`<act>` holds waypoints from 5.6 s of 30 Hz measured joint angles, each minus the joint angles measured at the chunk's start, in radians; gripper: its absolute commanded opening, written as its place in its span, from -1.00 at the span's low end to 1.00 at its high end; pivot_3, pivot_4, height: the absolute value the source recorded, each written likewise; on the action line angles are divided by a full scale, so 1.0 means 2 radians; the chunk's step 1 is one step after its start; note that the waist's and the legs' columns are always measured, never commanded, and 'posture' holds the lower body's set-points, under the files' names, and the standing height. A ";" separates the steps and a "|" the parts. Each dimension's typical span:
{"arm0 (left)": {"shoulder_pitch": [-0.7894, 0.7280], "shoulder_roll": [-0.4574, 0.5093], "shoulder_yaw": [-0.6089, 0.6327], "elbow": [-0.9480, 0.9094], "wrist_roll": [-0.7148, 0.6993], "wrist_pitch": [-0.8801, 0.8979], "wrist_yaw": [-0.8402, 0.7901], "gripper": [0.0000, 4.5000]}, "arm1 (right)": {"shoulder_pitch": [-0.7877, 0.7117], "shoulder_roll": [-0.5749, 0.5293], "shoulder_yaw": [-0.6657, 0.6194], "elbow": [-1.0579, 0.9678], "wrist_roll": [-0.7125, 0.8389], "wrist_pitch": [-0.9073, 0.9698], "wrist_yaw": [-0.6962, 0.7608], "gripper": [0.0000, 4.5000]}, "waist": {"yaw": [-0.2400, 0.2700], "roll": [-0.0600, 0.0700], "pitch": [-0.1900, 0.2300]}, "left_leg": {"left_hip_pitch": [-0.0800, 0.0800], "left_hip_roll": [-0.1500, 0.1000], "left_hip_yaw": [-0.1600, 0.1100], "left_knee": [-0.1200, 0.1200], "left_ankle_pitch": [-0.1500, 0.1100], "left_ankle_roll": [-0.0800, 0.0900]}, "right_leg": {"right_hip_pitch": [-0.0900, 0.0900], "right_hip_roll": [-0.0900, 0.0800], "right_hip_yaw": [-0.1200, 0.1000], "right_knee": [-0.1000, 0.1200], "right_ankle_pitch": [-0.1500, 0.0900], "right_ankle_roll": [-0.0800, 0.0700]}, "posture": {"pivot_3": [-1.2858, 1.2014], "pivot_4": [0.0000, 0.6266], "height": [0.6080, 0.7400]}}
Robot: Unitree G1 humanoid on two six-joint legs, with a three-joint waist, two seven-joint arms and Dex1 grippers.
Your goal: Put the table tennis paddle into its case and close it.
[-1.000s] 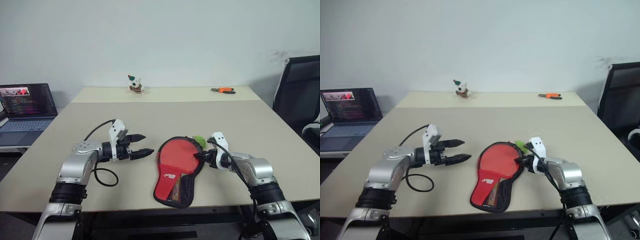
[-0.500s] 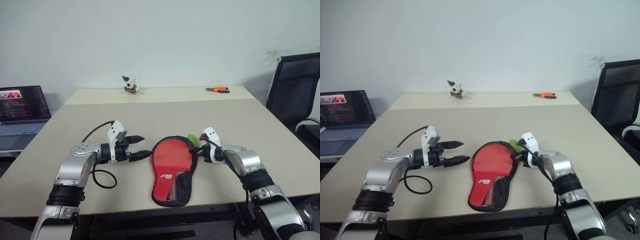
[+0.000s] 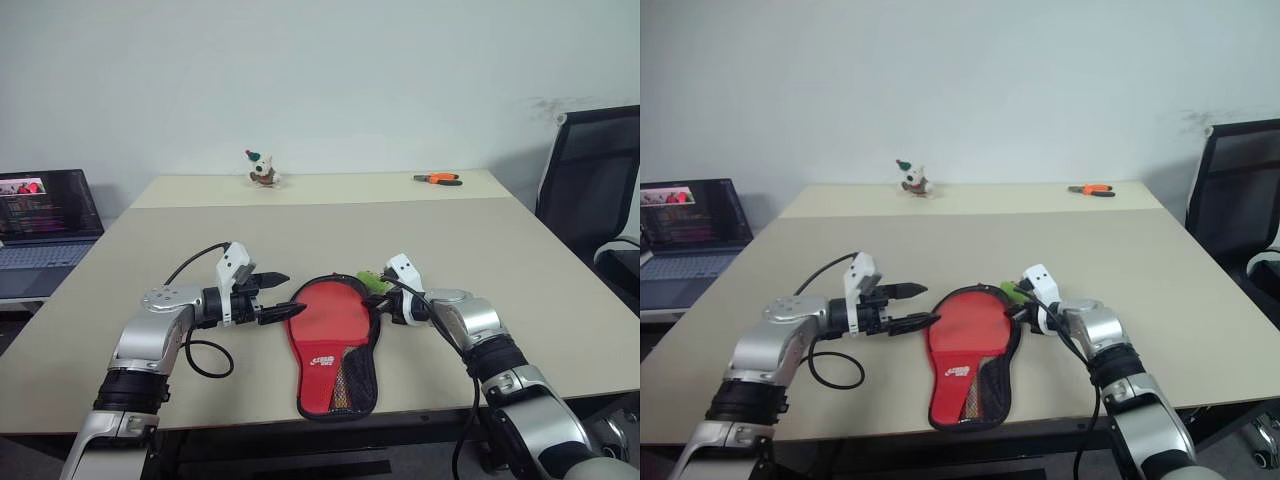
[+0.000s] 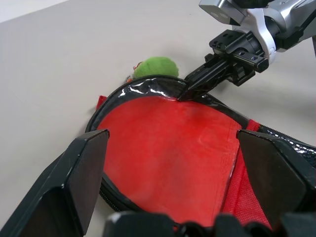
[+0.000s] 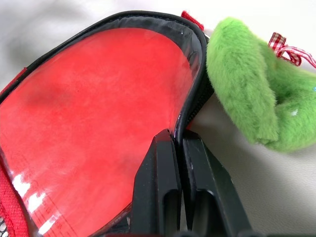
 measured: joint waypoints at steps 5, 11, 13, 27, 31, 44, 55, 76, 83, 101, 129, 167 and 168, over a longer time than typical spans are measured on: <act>-0.008 0.000 -0.014 0.023 0.011 -0.018 -0.001 1.00 | 0.040 -0.026 -0.006 -0.073 0.007 0.044 0.000 0.07 | 0.006 0.000 0.000 | -0.001 -0.001 -0.001 0.000 0.000 0.000 | 0.000 -0.001 0.000 -0.001 0.000 0.000 | 0.03 -0.52 1.00; -0.021 -0.003 -0.026 0.052 0.022 -0.044 -0.005 1.00 | 0.108 -0.059 -0.006 -0.210 0.032 0.123 0.004 0.84 | 0.016 0.000 0.000 | -0.001 -0.002 -0.002 0.000 0.000 0.000 | 0.000 -0.001 0.000 -0.001 0.000 0.000 | 0.03 -0.52 1.00; -0.024 -0.007 -0.037 0.060 0.027 -0.054 -0.008 1.00 | 0.132 -0.075 -0.010 -0.259 0.052 0.151 0.012 0.84 | 0.018 0.000 0.001 | -0.002 -0.003 -0.002 0.000 0.000 0.000 | 0.000 -0.001 -0.001 -0.001 0.000 0.000 | 0.03 -0.52 1.00; -0.097 -0.074 -0.099 0.199 0.080 -0.146 -0.036 1.00 | 0.156 -0.137 -0.055 -0.363 0.121 0.190 0.018 0.84 | 0.022 0.000 0.001 | -0.002 -0.004 -0.001 0.000 0.000 0.000 | 0.000 -0.001 -0.001 -0.001 -0.002 0.003 | 0.03 -0.52 1.00; -0.113 -0.100 -0.109 0.259 0.106 -0.195 -0.032 1.00 | 0.129 -0.137 -0.051 -0.340 0.115 0.165 0.012 0.84 | 0.022 0.000 0.001 | -0.002 -0.004 -0.001 0.000 0.000 0.000 | 0.000 -0.001 -0.002 -0.001 -0.002 0.003 | 0.03 -0.52 1.00; -0.136 -0.123 -0.114 0.339 0.132 -0.276 -0.026 1.00 | 0.009 -0.049 -0.003 -0.088 0.020 -0.012 -0.034 0.84 | 0.024 0.000 0.001 | -0.001 -0.004 -0.001 0.000 0.000 0.000 | 0.000 -0.001 -0.002 0.000 -0.001 0.001 | 0.03 -0.52 1.00; -0.136 -0.124 -0.113 0.344 0.132 -0.285 -0.027 1.00 | -0.060 -0.001 -0.009 0.128 -0.033 -0.122 -0.084 0.41 | 0.024 0.000 0.001 | -0.001 -0.004 -0.001 0.000 0.000 0.000 | 0.000 -0.001 -0.002 0.000 -0.001 0.001 | 0.03 -0.52 1.00; -0.139 -0.135 -0.114 0.356 0.140 -0.306 -0.034 1.00 | -0.066 -0.030 -0.054 0.115 -0.027 -0.088 -0.064 -0.99 | 0.026 0.001 0.001 | -0.001 -0.004 -0.001 0.000 0.000 0.000 | 0.001 -0.001 -0.002 0.000 -0.001 0.001 | 0.03 -0.52 1.00; -0.144 -0.140 -0.114 0.374 0.142 -0.315 -0.035 1.00 | 0.015 -0.096 -0.054 -0.031 -0.013 -0.008 -0.025 -0.99 | 0.027 0.002 0.000 | -0.001 -0.004 -0.001 0.000 0.000 0.000 | 0.001 -0.001 -0.002 0.000 -0.001 0.002 | 0.03 -0.52 1.00; -0.167 -0.158 -0.114 0.417 0.155 -0.328 -0.035 1.00 | 0.289 -0.272 -0.062 -0.553 0.164 0.242 0.074 -0.99 | 0.035 0.003 -0.001 | -0.001 -0.005 -0.003 0.001 0.000 0.001 | 0.004 -0.002 -0.004 -0.002 -0.003 0.005 | 0.03 -0.52 1.00; -0.207 -0.213 -0.115 0.473 0.186 -0.335 -0.003 1.00 | 0.500 -0.276 -0.121 -0.786 0.365 0.308 -0.038 -0.99 | 0.046 0.001 -0.003 | -0.001 -0.005 -0.009 0.002 -0.001 0.001 | 0.010 -0.002 -0.012 -0.010 -0.003 0.006 | 0.03 -0.52 1.00; 0.007 -0.045 -0.017 0.080 0.079 -0.149 -0.002 1.00 | 0.081 -0.174 0.027 -0.145 0.112 -0.075 0.043 0.10 | 0.028 0.001 0.001 | -0.003 -0.005 -0.004 0.001 -0.001 0.001 | 0.002 -0.002 -0.004 -0.003 -0.002 0.002 | 0.03 -0.52 1.00; 0.021 -0.040 -0.010 0.052 0.073 -0.131 0.008 1.00 | 0.066 -0.166 0.027 -0.103 0.095 -0.106 0.051 0.10 | 0.028 0.001 0.002 | -0.003 -0.005 -0.004 0.001 -0.001 0.001 | 0.002 -0.002 -0.004 -0.003 -0.002 0.002 | 0.03 -0.52 1.00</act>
